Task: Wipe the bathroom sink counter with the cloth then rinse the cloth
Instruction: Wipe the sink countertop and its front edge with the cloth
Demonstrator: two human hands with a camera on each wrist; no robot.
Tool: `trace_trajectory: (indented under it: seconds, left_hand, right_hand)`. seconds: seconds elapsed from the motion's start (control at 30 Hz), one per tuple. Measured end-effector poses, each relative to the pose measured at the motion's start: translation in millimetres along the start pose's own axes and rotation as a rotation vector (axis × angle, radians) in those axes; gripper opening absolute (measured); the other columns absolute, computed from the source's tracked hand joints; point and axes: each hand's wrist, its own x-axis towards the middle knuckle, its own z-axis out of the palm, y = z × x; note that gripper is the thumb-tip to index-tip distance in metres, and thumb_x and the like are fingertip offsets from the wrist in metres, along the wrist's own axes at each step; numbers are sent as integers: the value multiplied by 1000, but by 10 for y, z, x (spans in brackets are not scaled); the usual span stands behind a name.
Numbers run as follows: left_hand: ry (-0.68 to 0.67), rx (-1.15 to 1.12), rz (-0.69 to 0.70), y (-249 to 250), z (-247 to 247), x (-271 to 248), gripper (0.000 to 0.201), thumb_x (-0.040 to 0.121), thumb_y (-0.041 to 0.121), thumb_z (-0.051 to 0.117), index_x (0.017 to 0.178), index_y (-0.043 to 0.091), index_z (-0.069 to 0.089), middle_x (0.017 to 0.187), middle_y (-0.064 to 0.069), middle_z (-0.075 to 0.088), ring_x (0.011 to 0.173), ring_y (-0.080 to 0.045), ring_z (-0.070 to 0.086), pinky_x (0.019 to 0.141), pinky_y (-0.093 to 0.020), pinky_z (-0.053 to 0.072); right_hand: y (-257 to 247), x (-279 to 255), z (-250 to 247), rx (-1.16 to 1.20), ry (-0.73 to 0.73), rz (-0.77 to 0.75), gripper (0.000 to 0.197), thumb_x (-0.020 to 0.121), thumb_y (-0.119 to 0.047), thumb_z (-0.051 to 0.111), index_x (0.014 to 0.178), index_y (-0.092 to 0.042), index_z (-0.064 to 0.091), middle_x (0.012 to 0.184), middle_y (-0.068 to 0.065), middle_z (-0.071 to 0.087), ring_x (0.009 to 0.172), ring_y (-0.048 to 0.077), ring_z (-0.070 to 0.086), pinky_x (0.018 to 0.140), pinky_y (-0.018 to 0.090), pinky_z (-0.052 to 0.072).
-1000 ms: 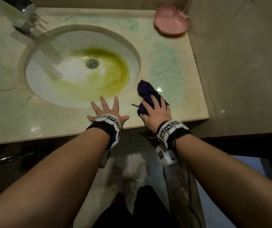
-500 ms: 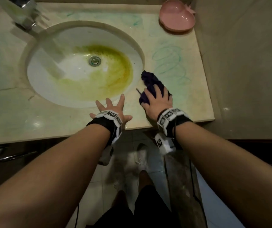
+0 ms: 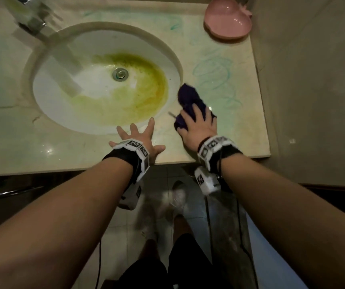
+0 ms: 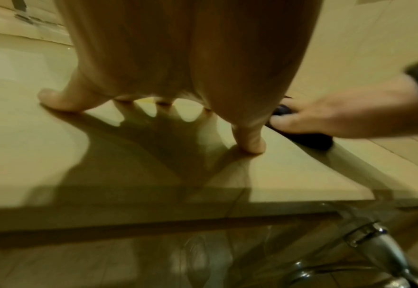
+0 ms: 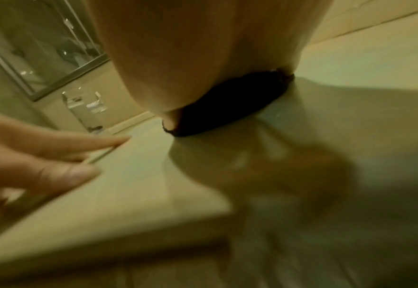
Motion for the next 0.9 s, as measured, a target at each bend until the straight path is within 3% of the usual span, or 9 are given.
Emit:
trace_trajectory:
  seconds: [0.1, 0.2, 0.37, 0.53, 0.63, 0.8, 0.9]
  left_hand:
    - [-13, -16, -33, 106, -53, 37, 90, 82, 70, 47, 143, 49, -15, 160, -9, -7, 139, -52, -11, 105, -72, 13]
    - [7, -61, 4, 337, -40, 37, 83, 86, 65, 46, 144, 49, -11, 159, -10, -13, 139, -51, -13, 104, -74, 10]
    - [20, -62, 11, 545, 24, 107, 87, 84, 68, 46, 143, 49, -14, 157, -14, -19, 139, -52, -16, 101, -77, 7]
    - [-20, -56, -5, 657, -101, 214, 98, 78, 71, 54, 141, 51, -19, 158, -11, -18, 140, -51, -10, 104, -73, 14]
    - [-41, -54, -6, 724, -176, 227, 101, 75, 74, 54, 141, 50, -20, 158, -12, -15, 141, -51, -5, 105, -71, 16]
    - [-22, -58, -13, 738, -144, 304, 105, 72, 76, 55, 139, 51, -21, 159, -15, -2, 140, -52, -1, 103, -72, 17]
    - [-33, -60, -12, 732, -134, 322, 105, 72, 75, 56, 138, 52, -22, 158, -15, 2, 140, -51, 1, 103, -72, 17]
  right_hand:
    - [378, -148, 25, 21, 4, 44, 60, 94, -51, 36, 148, -40, 15, 160, -3, 1, 146, 32, -5, 117, 52, 3]
    - [624, 71, -74, 72, 13, 159, 59, 94, -51, 36, 148, -40, 15, 160, -2, 0, 146, 33, -5, 117, 54, 3]
    - [390, 509, -210, 121, 25, 185, 59, 95, -49, 34, 149, -36, 14, 160, 1, -2, 144, 38, -6, 115, 58, 1]
    - [542, 68, -91, 41, 27, 60, 58, 95, -48, 36, 149, -38, 14, 160, -2, -1, 145, 35, -6, 116, 53, 1]
    - [898, -22, -99, 83, 30, 141, 57, 94, -48, 38, 147, -39, 18, 160, -1, 3, 145, 33, -3, 117, 52, 4]
    - [1062, 638, -368, 134, 47, 333, 60, 94, -52, 36, 148, -36, 17, 160, 3, 1, 144, 39, -3, 115, 58, 5]
    - [715, 840, -426, 105, -6, 274, 61, 96, -53, 31, 150, -34, 11, 161, 4, -3, 144, 42, -5, 114, 60, 4]
